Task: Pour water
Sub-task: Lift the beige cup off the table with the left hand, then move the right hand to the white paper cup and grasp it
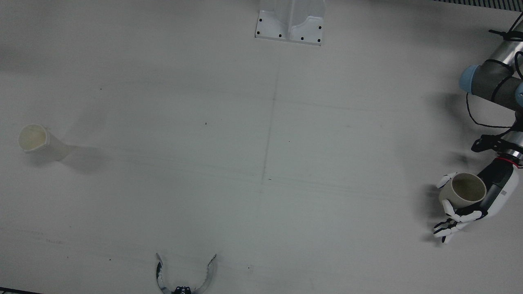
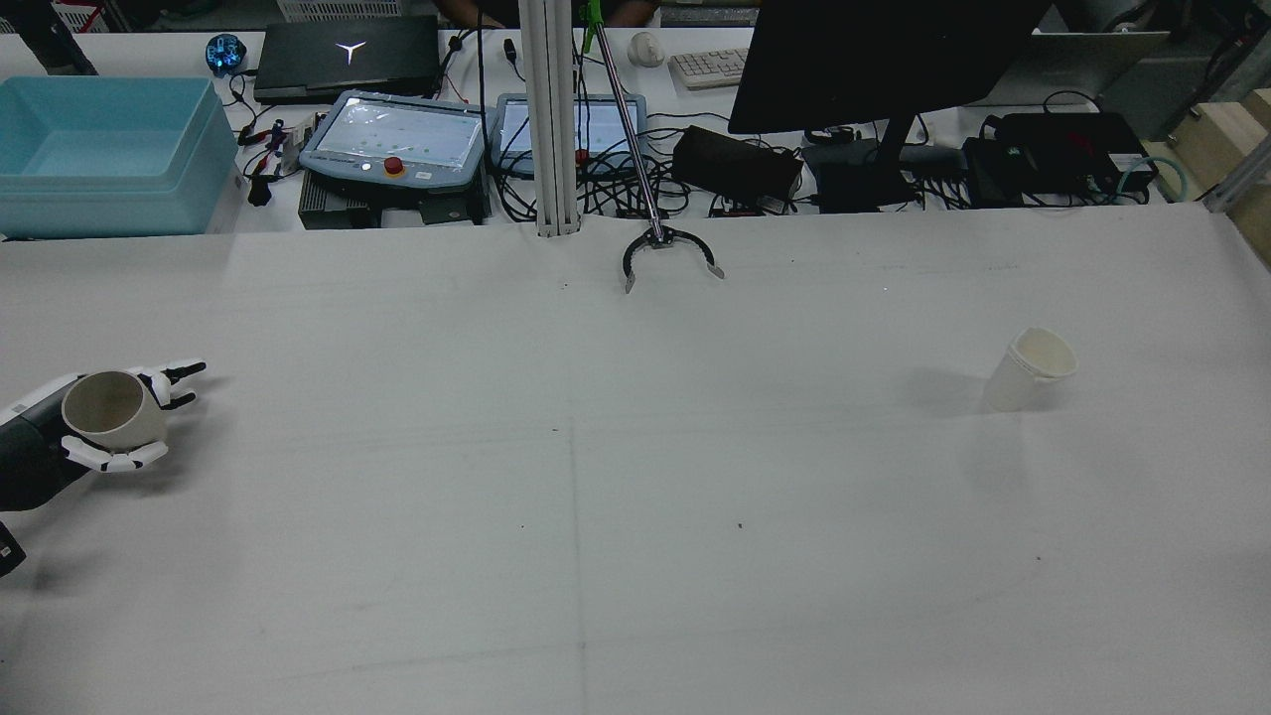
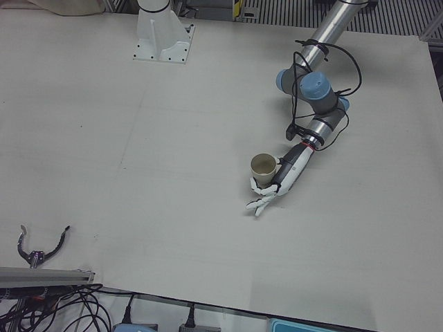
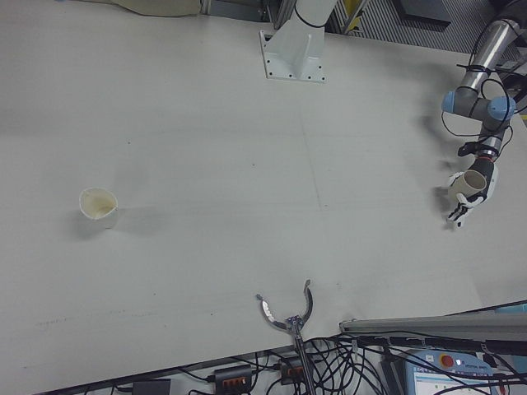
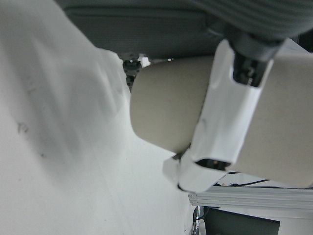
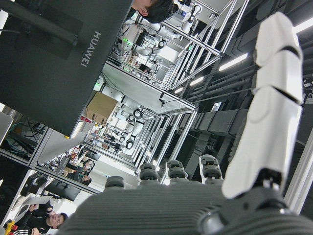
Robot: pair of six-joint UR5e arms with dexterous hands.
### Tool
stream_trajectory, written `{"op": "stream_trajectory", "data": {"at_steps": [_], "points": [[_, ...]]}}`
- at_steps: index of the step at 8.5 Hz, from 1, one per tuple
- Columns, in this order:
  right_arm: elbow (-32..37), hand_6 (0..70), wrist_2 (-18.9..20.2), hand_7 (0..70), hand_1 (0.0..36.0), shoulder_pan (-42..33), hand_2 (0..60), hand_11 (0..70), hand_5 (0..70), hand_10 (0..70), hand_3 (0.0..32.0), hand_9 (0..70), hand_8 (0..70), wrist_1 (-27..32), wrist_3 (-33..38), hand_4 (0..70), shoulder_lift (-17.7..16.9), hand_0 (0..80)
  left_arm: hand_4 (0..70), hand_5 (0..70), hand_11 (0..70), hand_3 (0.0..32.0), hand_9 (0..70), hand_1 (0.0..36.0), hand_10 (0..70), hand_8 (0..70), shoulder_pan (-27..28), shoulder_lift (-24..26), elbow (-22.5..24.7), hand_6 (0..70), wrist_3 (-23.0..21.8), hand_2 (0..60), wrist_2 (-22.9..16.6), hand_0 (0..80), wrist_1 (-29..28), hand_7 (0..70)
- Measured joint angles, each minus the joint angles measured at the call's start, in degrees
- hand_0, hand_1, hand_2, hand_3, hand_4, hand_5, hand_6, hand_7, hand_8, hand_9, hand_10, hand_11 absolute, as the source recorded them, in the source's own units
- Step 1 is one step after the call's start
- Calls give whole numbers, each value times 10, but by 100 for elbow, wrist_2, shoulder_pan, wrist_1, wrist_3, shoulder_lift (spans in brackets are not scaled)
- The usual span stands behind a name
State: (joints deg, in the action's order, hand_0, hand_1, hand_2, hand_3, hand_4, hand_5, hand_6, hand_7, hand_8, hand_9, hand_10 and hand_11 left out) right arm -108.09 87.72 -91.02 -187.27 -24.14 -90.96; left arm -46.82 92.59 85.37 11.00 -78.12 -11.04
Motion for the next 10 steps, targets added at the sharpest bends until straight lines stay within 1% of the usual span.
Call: {"op": "stream_trajectory", "data": {"at_steps": [1, 2, 3, 4, 5, 6, 7, 8, 9, 10], "points": [[5, 62, 0, 73, 201, 36, 154, 0, 73, 0, 104, 36, 62, 3, -2, 3, 25, 512, 700, 700, 164, 0, 25, 360, 93, 83, 1, -13, 33, 163, -76, 600, 2, 800, -66, 140], [55, 41, -24, 35, 206, 86, 145, 0, 76, 0, 70, 41, 65, 4, 1, 0, 41, 514, 700, 700, 162, 0, 29, 360, 92, 85, 1, -29, 144, 159, -121, 600, 29, 800, -121, 132], [242, 18, -119, 0, 198, 199, 121, 0, 72, 0, 64, 47, 69, 40, 38, 0, 60, 508, 700, 700, 157, 0, 29, 360, 88, 86, 0, -96, 410, 160, -136, 600, 121, 800, -85, 124], [529, 39, -233, 29, 199, 394, 136, 0, 74, 0, 78, 45, 67, 207, 76, 0, 87, 511, 700, 700, 155, 0, 30, 360, 87, 86, 5, -194, 752, 162, -144, 600, 305, 800, 34, 128], [866, 40, -342, 34, 197, 653, 134, 0, 73, 0, 82, 43, 66, 448, 93, 0, 131, 510, 700, 700, 151, 0, 27, 360, 84, 83, 10, -257, 1011, 157, -144, 600, 452, 800, 171, 130], [1190, 35, -455, 24, 199, 917, 132, 0, 74, 0, 88, 41, 65, 684, 102, 0, 167, 509, 700, 700, 149, 0, 27, 360, 83, 83, 6, -297, 1197, 152, -111, 600, 536, 800, 316, 128], [1438, 38, -531, 32, 196, 1174, 121, 0, 73, 0, 108, 33, 59, 886, 104, 0, 172, 510, 700, 700, 151, 0, 27, 360, 84, 82, 6, -355, 1325, 146, -30, 600, 584, 800, 432, 126], [1591, 17, -561, 6, 184, 1432, 76, 0, 69, 0, 168, 23, 51, 1013, 104, 0, 149, 502, 700, 700, 150, 0, 26, 360, 84, 82, 11, -443, 1395, 138, 55, 600, 609, 800, 490, 123], [1681, 1, -571, 0, 169, 1684, 70, 0, 63, 0, 160, 24, 52, 1075, 89, 0, 82, 490, 700, 700, 154, 0, 39, 360, 86, 88, 14, -526, 1426, 140, 138, 600, 624, 800, 515, 130], [1779, 0, -576, 0, 162, 1869, 72, 0, 58, 0, 126, 22, 50, 1106, 59, 0, -3, 482, 700, 700, 156, 0, 42, 360, 87, 88, 12, -589, 1439, 144, 231, 600, 633, 800, 526, 138]]}}
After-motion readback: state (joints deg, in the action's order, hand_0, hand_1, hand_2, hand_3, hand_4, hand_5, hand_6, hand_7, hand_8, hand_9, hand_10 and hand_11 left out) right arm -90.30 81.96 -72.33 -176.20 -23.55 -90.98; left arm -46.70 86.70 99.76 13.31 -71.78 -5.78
